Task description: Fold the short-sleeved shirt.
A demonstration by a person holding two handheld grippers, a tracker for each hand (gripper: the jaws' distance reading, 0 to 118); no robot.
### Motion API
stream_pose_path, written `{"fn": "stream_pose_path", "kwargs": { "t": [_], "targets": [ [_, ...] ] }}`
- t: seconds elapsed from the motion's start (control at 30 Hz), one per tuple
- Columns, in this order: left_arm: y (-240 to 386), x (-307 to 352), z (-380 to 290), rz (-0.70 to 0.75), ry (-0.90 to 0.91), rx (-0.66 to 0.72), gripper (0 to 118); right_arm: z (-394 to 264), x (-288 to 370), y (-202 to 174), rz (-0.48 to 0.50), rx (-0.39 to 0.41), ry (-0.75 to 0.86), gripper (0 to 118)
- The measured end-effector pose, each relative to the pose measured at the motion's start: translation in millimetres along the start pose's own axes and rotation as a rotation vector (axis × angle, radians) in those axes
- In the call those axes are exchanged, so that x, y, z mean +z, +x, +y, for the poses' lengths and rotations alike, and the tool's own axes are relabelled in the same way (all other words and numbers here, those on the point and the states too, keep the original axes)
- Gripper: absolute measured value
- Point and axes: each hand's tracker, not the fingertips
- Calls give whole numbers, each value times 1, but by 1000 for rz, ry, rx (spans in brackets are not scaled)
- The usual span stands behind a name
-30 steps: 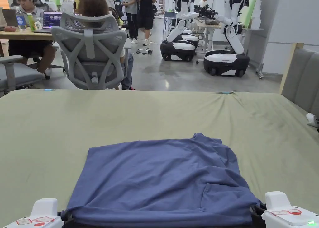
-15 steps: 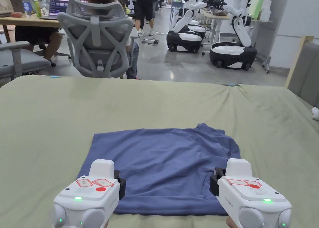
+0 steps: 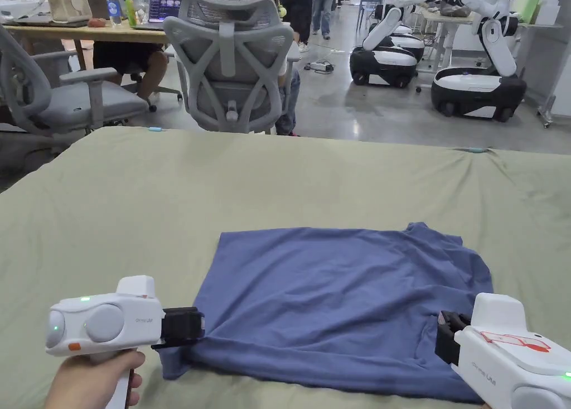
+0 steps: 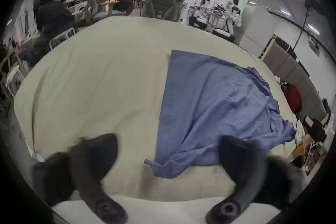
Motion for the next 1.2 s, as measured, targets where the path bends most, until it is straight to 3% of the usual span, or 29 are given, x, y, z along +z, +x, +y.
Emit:
{"fn": "stream_pose_path", "kwargs": {
  "t": [0.07,0.17,0.23,0.47,0.5,0.53,0.57,0.6,0.7,0.73,0.77,0.8,0.83,1.03,1.2],
  "targets": [
    [5,-8,-8,-33,-31,13,111,-1,-2,0,-4,3,-9,0],
    [8,-36,-20,-22,-154,-4,73,-1,-3,7,-10,1,-28,0],
    [7,-48,-28,-28,-142,-5,6,2,0,16,-5,-14,-33,0],
    [23,1,-34,-33,97,-24,6,17,14,75,-145,111,12,3],
    [26,4,-36,-23,113,-44,6,14,13,85,-151,127,25,17],
    [28,6,-38,-16,122,-62,6,9,11,95,-160,136,31,61],
    [31,8,-40,-17,135,-79,6,3,5,105,-149,138,20,96],
    [37,12,-42,-15,141,-86,6,-4,-3,114,-132,144,-31,113],
    [41,13,-48,-26,151,-91,6,-30,-25,134,-117,130,-87,108],
    [42,13,-49,-28,152,-85,6,-39,-32,138,-141,128,-128,101],
    [42,12,-50,-31,147,-78,6,-47,-39,142,-147,123,-162,84],
    [43,11,-51,-29,141,-76,6,-54,-42,147,-95,98,-187,53],
    [43,10,-52,-24,134,-77,6,-59,-45,151,-51,68,-207,7],
    [38,11,-44,-4,93,-110,6,-51,-36,155,-17,30,-153,5],
    [44,23,4,-10,102,-170,6,8,-15,145,-46,20,-21,5]
  ]
}}
